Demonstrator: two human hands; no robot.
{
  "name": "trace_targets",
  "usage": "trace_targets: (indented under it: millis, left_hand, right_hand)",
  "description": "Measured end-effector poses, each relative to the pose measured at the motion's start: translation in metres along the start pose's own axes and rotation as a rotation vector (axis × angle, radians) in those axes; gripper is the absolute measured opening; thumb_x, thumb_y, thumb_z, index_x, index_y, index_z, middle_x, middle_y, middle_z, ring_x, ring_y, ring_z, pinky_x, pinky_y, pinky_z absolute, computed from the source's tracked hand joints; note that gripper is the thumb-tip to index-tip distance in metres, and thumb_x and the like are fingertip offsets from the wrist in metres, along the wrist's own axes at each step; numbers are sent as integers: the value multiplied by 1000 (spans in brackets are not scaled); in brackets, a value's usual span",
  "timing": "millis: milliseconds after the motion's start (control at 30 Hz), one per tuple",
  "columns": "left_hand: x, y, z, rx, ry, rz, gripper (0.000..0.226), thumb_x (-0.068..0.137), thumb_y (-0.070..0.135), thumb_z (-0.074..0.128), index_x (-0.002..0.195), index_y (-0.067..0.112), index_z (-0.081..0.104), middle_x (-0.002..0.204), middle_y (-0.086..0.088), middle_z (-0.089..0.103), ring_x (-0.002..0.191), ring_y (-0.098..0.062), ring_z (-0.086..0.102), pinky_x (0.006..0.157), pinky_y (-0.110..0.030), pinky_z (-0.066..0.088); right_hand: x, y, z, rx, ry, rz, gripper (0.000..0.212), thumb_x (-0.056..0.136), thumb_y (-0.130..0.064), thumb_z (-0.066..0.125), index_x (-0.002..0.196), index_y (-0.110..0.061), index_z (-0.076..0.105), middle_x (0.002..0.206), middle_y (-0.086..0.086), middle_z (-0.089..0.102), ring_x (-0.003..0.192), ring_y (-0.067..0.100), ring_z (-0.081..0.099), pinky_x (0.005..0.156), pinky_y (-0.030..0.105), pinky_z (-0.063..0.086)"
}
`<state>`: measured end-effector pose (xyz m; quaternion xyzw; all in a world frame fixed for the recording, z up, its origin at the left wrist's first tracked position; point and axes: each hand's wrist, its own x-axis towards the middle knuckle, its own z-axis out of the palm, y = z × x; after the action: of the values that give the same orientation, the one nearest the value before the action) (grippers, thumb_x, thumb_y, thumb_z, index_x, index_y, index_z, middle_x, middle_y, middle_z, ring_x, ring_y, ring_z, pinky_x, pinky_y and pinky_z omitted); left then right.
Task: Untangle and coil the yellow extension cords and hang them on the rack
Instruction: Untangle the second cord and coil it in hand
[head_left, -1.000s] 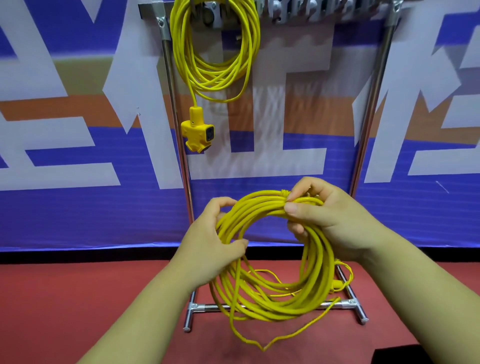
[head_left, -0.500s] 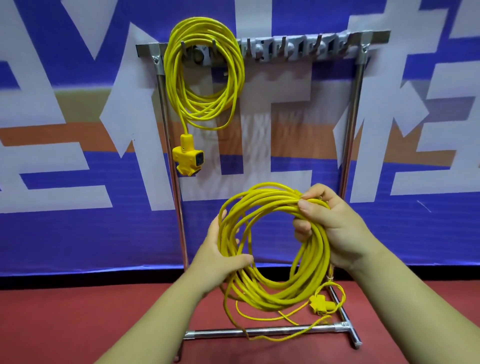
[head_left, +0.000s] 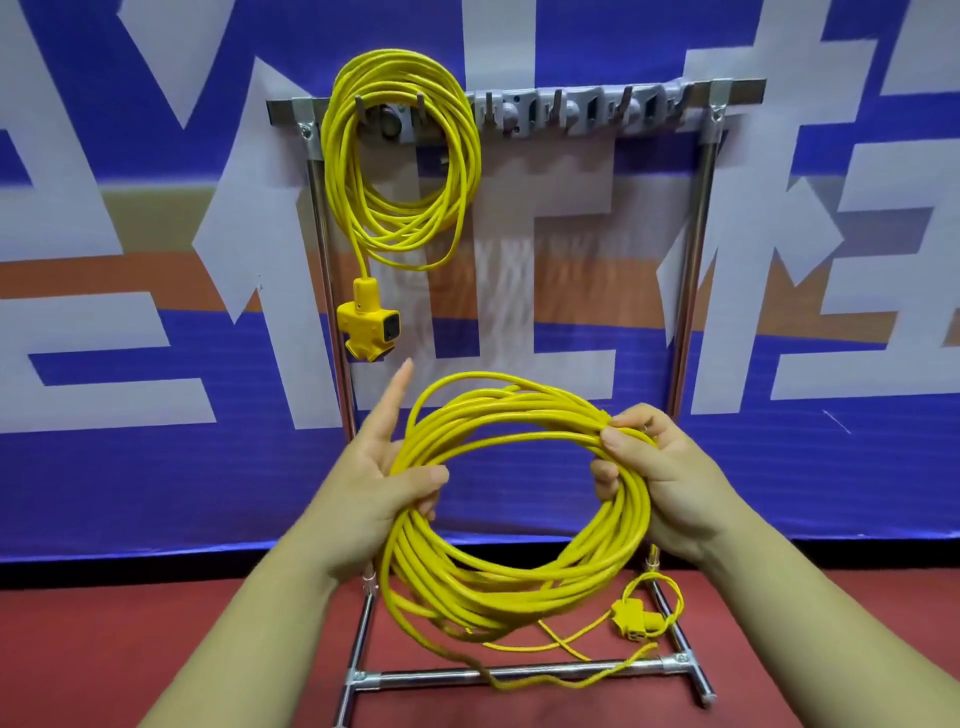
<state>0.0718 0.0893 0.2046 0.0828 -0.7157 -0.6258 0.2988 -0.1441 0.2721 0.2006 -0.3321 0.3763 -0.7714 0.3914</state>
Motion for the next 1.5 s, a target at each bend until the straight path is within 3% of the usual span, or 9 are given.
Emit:
trace_targets:
  millis: [167, 333, 467, 600, 767, 867, 967, 1167, 1500]
  left_hand:
    - [-12, 0, -4, 277, 55, 67, 60, 92, 18, 60, 133, 60, 52, 69, -1, 54, 66, -19, 51, 66, -31, 50]
    - [-24, 5, -16, 426, 48, 117, 75, 100, 14, 58, 149, 59, 24, 87, 7, 64, 97, -29, 66, 90, -56, 50]
    - [-27, 4, -18, 461, -26, 80, 59, 101, 6, 55, 144, 46, 46, 85, 12, 64, 69, -8, 53, 72, -33, 46]
    - [-26, 1, -13, 367, -80, 34, 50, 96, 16, 56, 140, 39, 53, 72, -1, 53, 62, -16, 46, 62, -33, 45]
    - [-25, 7, -9, 207, -122, 21, 49, 94, 13, 56, 139, 30, 57, 74, -6, 47, 60, -17, 42, 61, -34, 44]
    - [-25, 8, -11, 154, -166, 10, 49, 92, 11, 56, 138, 30, 59, 76, -7, 48, 60, -18, 40, 61, -33, 44]
    - [-25, 8, -11, 106, -174, 13, 49, 92, 10, 57, 138, 28, 59, 77, -10, 48, 59, -17, 40, 60, -33, 45]
    - [-18, 0, -13, 196, 112, 38, 49, 100, 0, 53, 135, 34, 60, 77, -8, 55, 63, -21, 46, 61, -36, 48]
    - [-18, -5, -8, 86, -140, -160, 69, 90, 0, 69, 143, 38, 49, 76, -11, 56, 65, -28, 55, 72, -50, 58]
  right_hand:
    - [-1, 8, 1, -181, 38, 22, 32, 62, -13, 88, 80, -13, 61, 77, 19, 61, 61, 26, 65, 53, 33, 56]
    - [-1, 9, -8, -691, -42, 38, 27, 74, -1, 82, 86, -5, 57, 117, 10, 70, 94, 24, 72, 74, 31, 58]
    - [-7, 5, 5, -1162, -109, 7, 71, 65, -41, 91, 123, -40, 49, 136, -21, 54, 127, -10, 47, 97, 15, 40]
    - [-6, 18, 27, -1278, -276, 12, 112, 62, -54, 89, 145, -60, 14, 150, -25, 34, 127, -1, 51, 100, 26, 46]
    - [3, 22, 29, -1118, -304, 87, 110, 72, -37, 88, 150, -56, 12, 131, -21, 49, 98, -15, 57, 79, 6, 42]
    - [5, 20, 30, -1034, -323, 112, 106, 75, -30, 86, 149, -57, 15, 147, -19, 41, 114, -20, 49, 90, 9, 44]
    - [8, 21, 32, -945, -385, 109, 97, 78, -21, 84, 150, -51, 26, 144, -12, 52, 130, 4, 51, 104, 30, 46]
    - [8, 12, 25, -660, -380, 150, 56, 87, 4, 68, 135, -22, 53, 79, 7, 58, 65, 25, 61, 82, 58, 55]
    - [1, 1, 28, -514, -164, 14, 35, 96, -10, 59, 128, -25, 58, 78, 15, 40, 55, 16, 38, 50, 29, 44]
